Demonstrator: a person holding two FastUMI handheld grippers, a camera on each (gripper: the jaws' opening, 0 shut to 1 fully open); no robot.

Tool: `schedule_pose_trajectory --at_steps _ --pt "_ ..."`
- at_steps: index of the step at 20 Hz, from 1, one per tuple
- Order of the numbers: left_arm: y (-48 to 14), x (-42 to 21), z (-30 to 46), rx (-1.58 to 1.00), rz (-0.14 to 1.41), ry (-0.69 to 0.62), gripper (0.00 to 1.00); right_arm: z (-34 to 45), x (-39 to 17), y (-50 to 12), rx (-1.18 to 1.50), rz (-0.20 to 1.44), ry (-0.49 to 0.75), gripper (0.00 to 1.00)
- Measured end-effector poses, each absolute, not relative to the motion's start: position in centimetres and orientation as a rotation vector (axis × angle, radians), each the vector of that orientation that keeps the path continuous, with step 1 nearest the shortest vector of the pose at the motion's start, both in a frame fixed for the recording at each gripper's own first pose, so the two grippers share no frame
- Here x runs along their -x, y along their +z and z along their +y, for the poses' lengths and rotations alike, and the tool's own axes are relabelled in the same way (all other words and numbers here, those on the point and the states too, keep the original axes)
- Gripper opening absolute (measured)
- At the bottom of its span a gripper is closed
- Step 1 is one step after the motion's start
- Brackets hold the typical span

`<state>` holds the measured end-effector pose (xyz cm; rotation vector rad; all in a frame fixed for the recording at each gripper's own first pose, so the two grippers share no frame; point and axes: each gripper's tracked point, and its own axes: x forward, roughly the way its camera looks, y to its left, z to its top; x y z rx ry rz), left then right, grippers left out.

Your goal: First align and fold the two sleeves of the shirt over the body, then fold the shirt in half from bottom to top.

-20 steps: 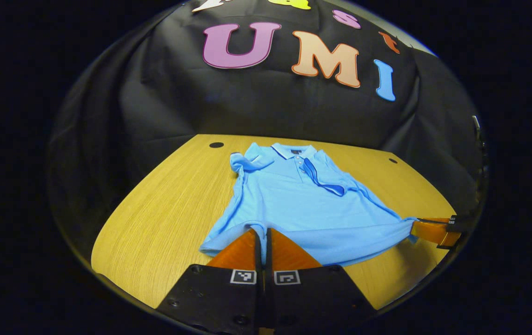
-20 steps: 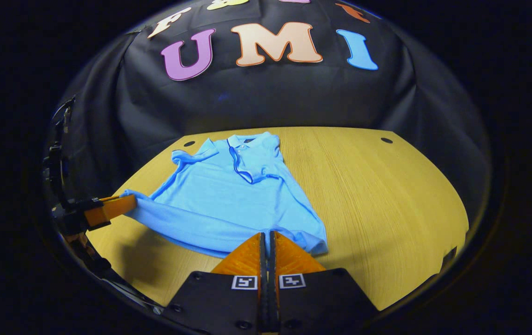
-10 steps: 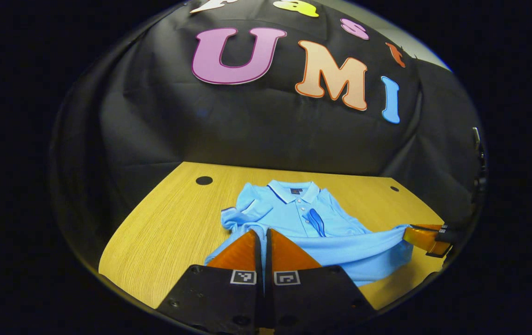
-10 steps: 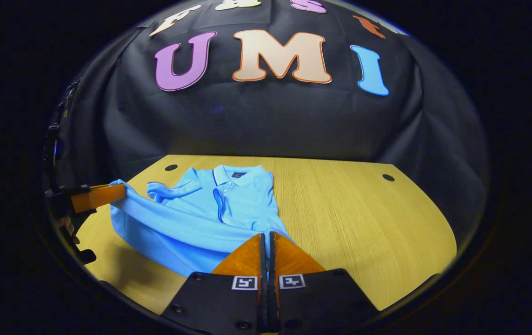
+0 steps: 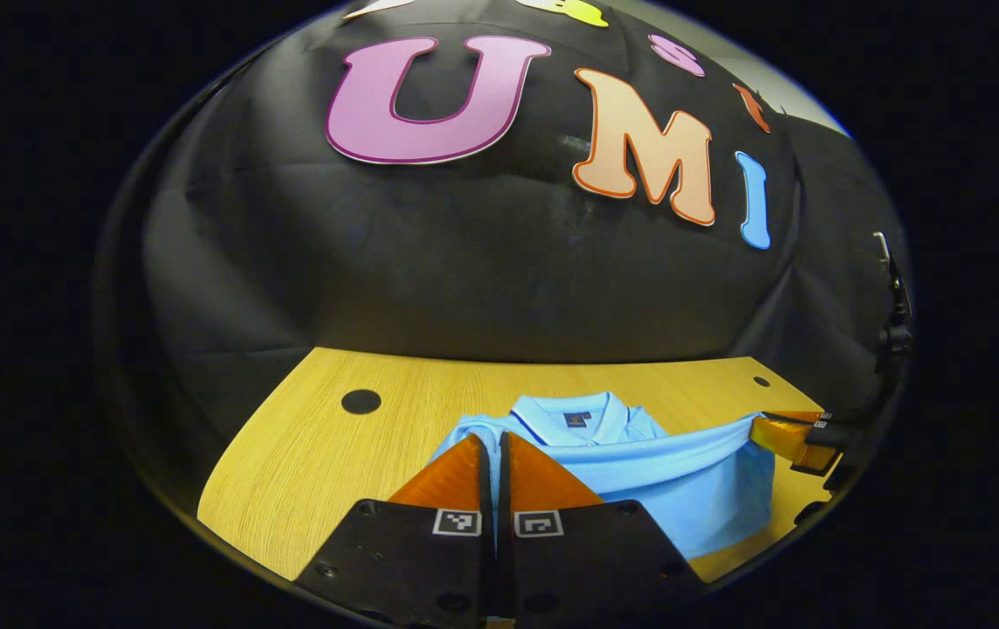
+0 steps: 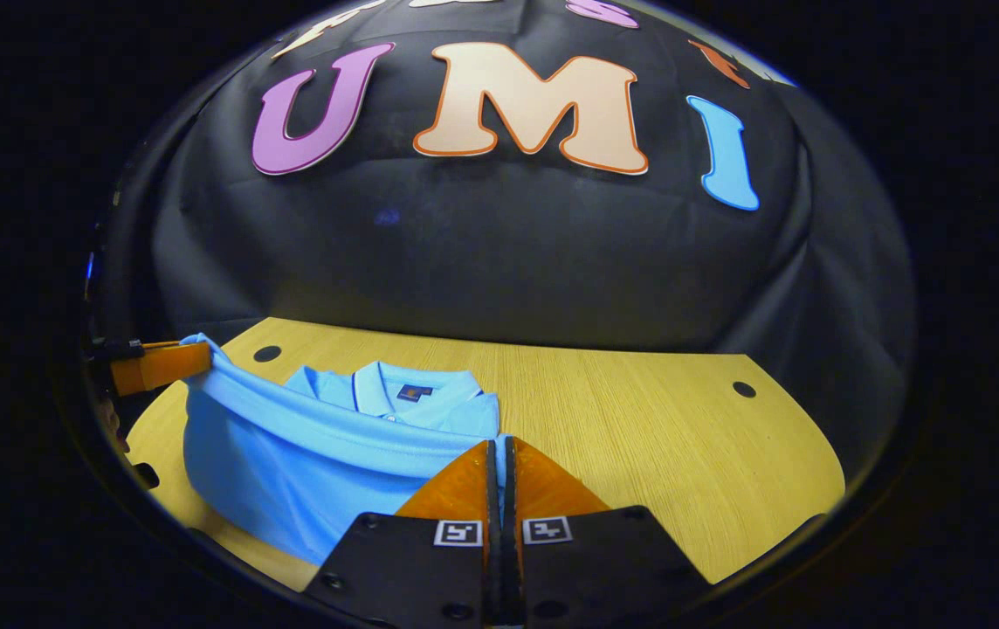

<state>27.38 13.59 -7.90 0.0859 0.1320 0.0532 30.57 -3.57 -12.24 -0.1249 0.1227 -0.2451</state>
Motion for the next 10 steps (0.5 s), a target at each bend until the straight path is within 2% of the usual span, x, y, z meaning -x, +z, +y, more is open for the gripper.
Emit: schedule_pose_trajectory --at_steps 2,4,7,8,9,10 --pt "-8.7 -29.5 14.6 -0.093 0.156 0.057 0.0 -4.1 -33.7 -12.1 0.111 0.121 -0.261 0.0" --pt "-9.5 -31.4 15.4 -0.089 0.177 0.064 0.0 -4.3 -36.4 -12.3 0.098 0.131 -0.267 0.03" --pt "-10.9 -33.5 16.6 -0.119 0.22 0.089 0.0 -4.2 -38.2 -13.6 0.028 0.165 -0.259 0.02" --pt "-11.3 -33.8 17.0 -0.145 0.231 0.099 0.02 -4.1 -38.1 -14.5 0.01 0.196 -0.25 0.07" --pt "-11.7 -34.0 17.2 -0.16 0.246 0.1 0.09 -4.3 -37.7 -15.0 0.013 0.216 -0.251 0.25" --pt "-11.7 -33.7 17.0 -0.158 0.258 0.094 0.13 -4.6 -37.2 -15.1 0.026 0.221 -0.256 0.51"
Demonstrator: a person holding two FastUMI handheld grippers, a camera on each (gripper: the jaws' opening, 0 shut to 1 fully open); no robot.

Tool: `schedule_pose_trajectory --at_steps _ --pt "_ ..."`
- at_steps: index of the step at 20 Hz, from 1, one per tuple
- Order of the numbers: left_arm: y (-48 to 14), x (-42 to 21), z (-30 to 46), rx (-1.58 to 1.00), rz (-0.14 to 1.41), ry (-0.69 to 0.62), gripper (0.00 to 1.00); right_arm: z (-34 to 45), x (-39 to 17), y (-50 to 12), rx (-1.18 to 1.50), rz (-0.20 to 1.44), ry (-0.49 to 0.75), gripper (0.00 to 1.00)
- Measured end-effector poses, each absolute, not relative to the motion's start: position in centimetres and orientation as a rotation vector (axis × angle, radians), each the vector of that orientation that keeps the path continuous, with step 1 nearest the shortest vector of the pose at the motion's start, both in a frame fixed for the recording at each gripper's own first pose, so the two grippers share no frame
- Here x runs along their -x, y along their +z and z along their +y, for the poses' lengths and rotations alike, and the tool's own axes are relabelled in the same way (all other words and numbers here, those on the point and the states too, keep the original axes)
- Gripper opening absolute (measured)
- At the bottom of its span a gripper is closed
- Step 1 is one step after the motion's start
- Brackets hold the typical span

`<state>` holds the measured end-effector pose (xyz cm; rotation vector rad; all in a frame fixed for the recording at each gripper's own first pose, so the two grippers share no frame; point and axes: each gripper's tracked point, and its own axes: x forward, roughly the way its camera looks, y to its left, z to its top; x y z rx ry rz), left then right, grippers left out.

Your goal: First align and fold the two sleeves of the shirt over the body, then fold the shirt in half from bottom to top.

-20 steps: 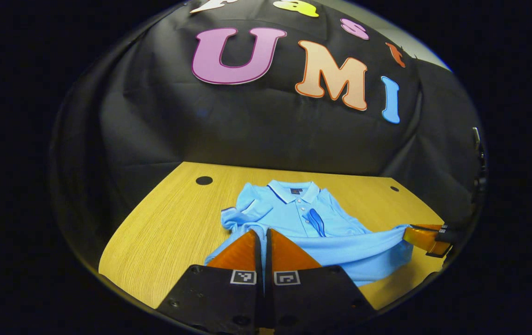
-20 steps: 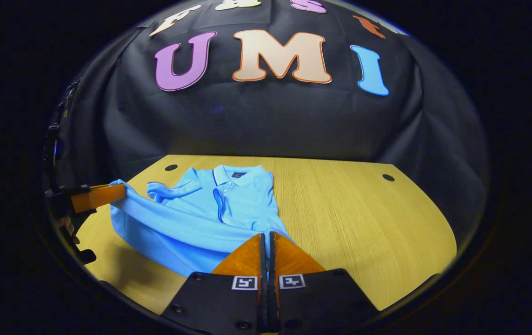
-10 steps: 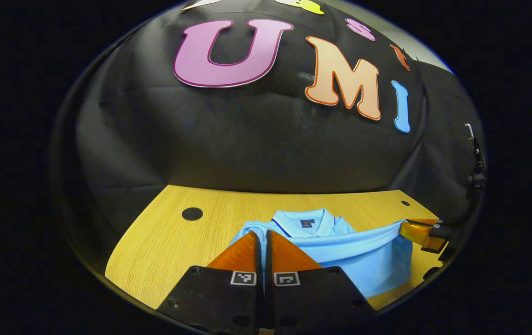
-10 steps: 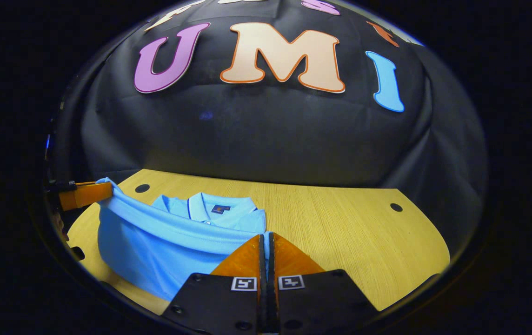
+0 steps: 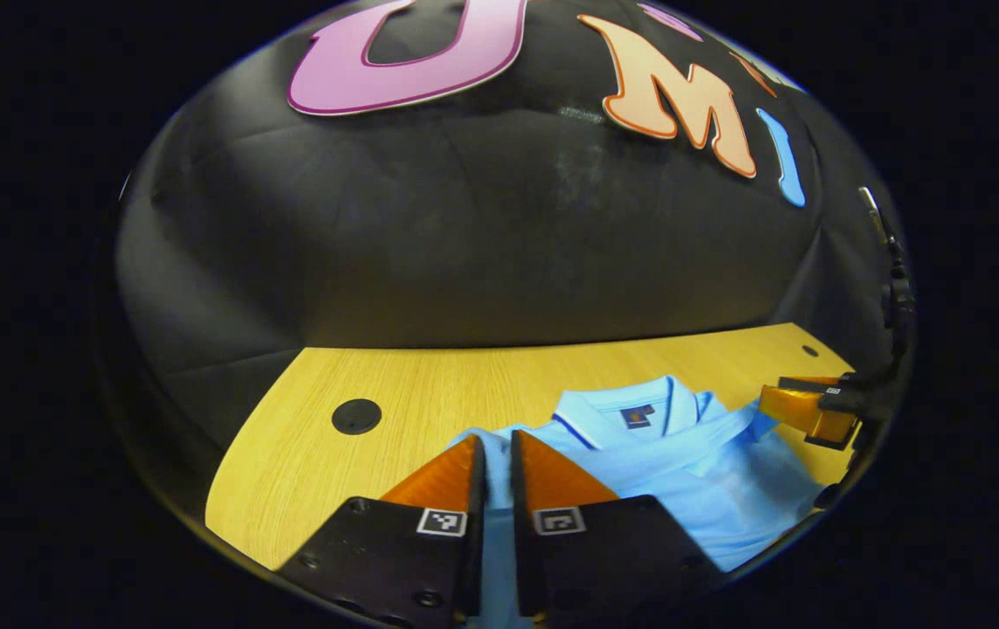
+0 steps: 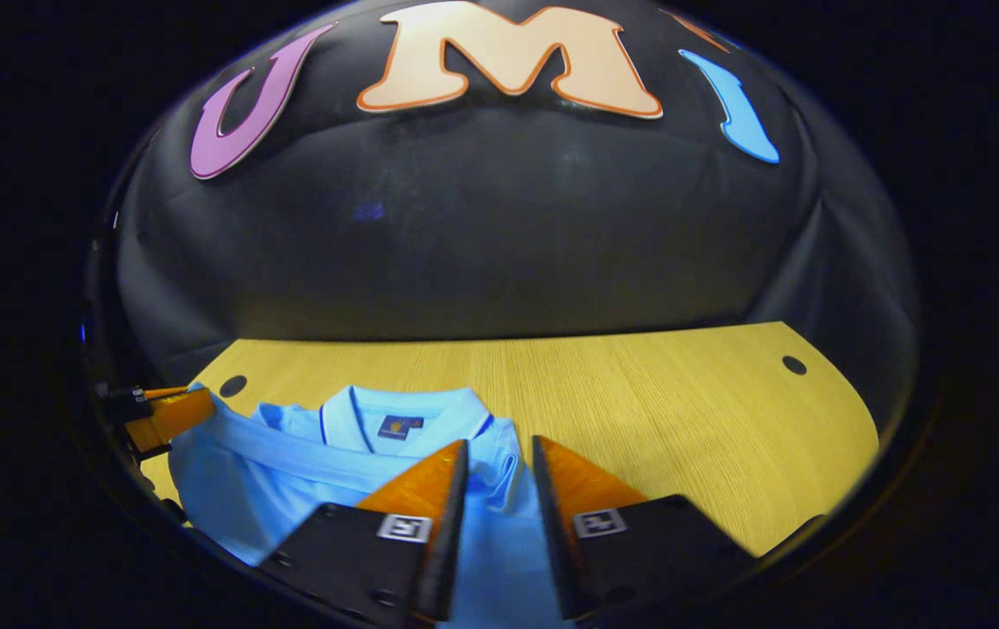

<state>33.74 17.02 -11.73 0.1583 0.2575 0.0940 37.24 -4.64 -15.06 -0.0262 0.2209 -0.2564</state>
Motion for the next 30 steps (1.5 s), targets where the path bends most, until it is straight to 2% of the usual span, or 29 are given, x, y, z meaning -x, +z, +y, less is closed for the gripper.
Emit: schedule_pose_trajectory --at_steps 1,3,4,5,11,18,20,21,22,30 --pt "-11.9 -33.4 16.8 -0.148 0.266 0.087 0.33 -5.0 -36.5 -15.0 0.041 0.224 -0.267 0.76" --pt "-11.5 -32.3 17.2 -0.123 0.263 0.112 0.72 -4.9 -34.8 -14.7 0.037 0.224 -0.269 1.0" --pt "-11.2 -31.4 17.3 -0.115 0.258 0.122 0.82 -4.7 -33.6 -14.7 0.022 0.227 -0.263 1.0" --pt "-10.8 -30.1 17.4 -0.112 0.251 0.131 0.99 -4.4 -32.4 -14.6 0.01 0.229 -0.256 1.0" --pt "-9.1 -20.4 15.2 -0.047 0.273 0.123 0.96 -1.3 -22.8 -12.5 0.034 0.206 -0.206 0.99" --pt "-9.3 -10.1 12.2 -0.069 0.299 0.149 0.96 4.2 -13.3 -12.5 -0.045 0.203 -0.082 1.0" --pt "-9.4 -8.4 11.7 -0.096 0.3 0.16 0.96 4.8 -11.3 -12.7 -0.052 0.208 -0.067 1.0" --pt "-9.7 -7.6 11.4 -0.102 0.312 0.162 0.96 5.0 -10.5 -12.8 -0.062 0.21 -0.064 0.96" --pt "-9.9 -6.8 11.1 -0.105 0.319 0.157 0.96 5.1 -9.8 -12.8 -0.072 0.212 -0.061 1.0" --pt "-10.9 -4.8 9.0 -0.07 0.355 0.108 0.96 3.2 -6.3 -13.3 -0.093 0.204 -0.114 0.99"
